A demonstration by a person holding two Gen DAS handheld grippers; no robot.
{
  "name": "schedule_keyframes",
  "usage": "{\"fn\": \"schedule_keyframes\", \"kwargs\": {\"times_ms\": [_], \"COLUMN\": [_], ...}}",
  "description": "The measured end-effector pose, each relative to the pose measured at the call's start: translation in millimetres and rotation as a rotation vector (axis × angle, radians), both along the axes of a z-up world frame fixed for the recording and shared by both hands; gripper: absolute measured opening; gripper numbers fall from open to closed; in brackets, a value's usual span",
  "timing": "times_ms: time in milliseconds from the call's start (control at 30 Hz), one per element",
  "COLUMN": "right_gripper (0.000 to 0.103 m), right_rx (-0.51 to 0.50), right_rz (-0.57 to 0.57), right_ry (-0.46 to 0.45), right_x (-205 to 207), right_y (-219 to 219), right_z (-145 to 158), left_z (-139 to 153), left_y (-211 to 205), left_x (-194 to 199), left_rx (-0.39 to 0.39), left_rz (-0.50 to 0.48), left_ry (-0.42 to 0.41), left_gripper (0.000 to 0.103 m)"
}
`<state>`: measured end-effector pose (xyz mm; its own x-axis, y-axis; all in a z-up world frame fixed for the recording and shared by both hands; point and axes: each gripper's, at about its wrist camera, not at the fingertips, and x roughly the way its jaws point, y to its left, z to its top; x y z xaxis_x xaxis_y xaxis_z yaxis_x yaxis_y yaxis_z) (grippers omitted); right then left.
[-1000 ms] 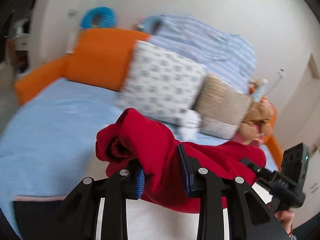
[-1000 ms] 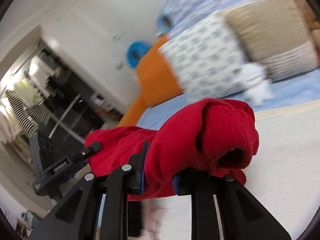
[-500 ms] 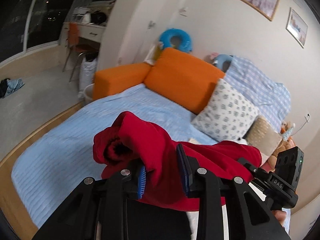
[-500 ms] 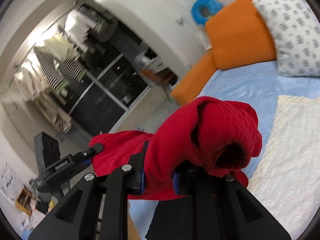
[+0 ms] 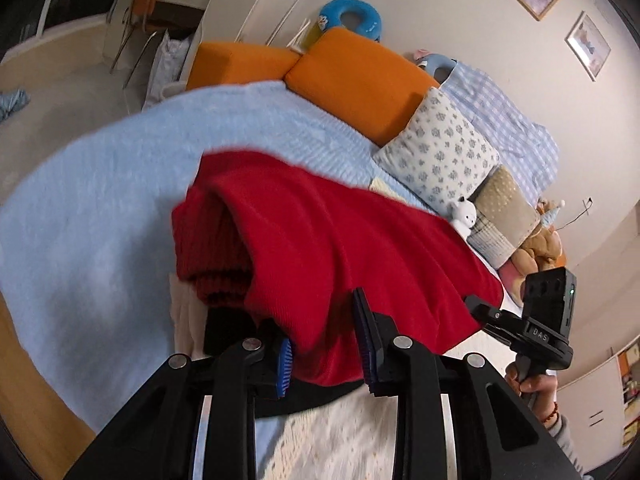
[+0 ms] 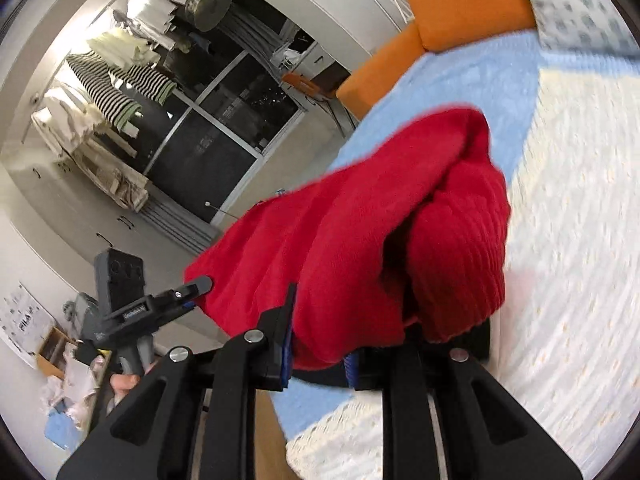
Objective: Fold large clothes
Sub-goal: 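Lift the red shirt with both tools and carry it across the bed, then lower the red shirt onto the black and pink clothes stack with both tools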
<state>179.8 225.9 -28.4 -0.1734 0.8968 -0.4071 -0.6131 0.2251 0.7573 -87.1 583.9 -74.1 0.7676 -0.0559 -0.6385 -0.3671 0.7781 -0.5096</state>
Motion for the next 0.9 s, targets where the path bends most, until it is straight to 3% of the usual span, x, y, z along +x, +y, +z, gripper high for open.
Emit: {"fn": "schedule_keyframes", "kwargs": {"times_ms": [167, 233, 300, 367, 400, 433, 533, 567, 667, 800, 900], "right_gripper": [0.019, 0.021, 0.028, 0.058, 0.063, 0.066, 0.080, 0.080, 0.083, 0.084, 0.079], "right_rx": [-0.011, -0.015, -0.030, -0.072, -0.094, -0.105, -0.130, -0.131, -0.107, -0.108, -0.106], "right_rz": [-0.001, -0.011, -0.031, -0.057, -0.066, -0.066, -0.083, -0.101, -0.136, -0.131, -0.138], "right_ry": [0.031, 0.073, 0.097, 0.074, 0.060, 0.047, -0.043, -0.089, -0.252, -0.452, -0.469], "right_x": [-20.1, -20.1, -19.4, -21.4, -22.3, -22.4, -22.5, -23.2, -25.3, -24.6, -9.7], "right_y": [-20.7, -25.0, -27.9, -31.4, -34.4, -38.7, -59.9, -67.2, -75.0, -30.7, 13.2], "right_z": [-43.1, -61.4, -76.0, -78.3, -76.0, -71.3, -42.7, -29.9, 19.5, 73.8, 84.3], "left_z": [-58.4, -75.1, -88.3, -92.8, -90.6, -85.3, -58.8, -43.4, -4.8, 34.1, 35.7], "left_y": [-11.5, -14.4, -15.2, -19.1, -23.1, -27.0, -41.9, -44.6, -41.7, -28.3, -9.8], "left_x": [-21.0, -17.9, -15.5, -21.8, -26.2, -28.6, -51.7, -62.7, -67.1, -25.7, 18.8], "left_rx": [-0.041, -0.045, -0.059, -0.049, -0.019, 0.024, 0.195, 0.250, 0.298, 0.380, 0.404], "left_rz": [-0.008, -0.012, -0.016, -0.010, -0.009, -0.011, -0.010, 0.002, 0.017, 0.025, 0.054], "left_ry": [0.039, 0.052, 0.058, 0.047, 0.051, 0.068, 0.093, 0.082, 0.049, 0.040, 0.067], "left_gripper": [0.036, 0.042, 0.048, 0.052, 0.060, 0.071, 0.089, 0.090, 0.094, 0.100, 0.100]}}
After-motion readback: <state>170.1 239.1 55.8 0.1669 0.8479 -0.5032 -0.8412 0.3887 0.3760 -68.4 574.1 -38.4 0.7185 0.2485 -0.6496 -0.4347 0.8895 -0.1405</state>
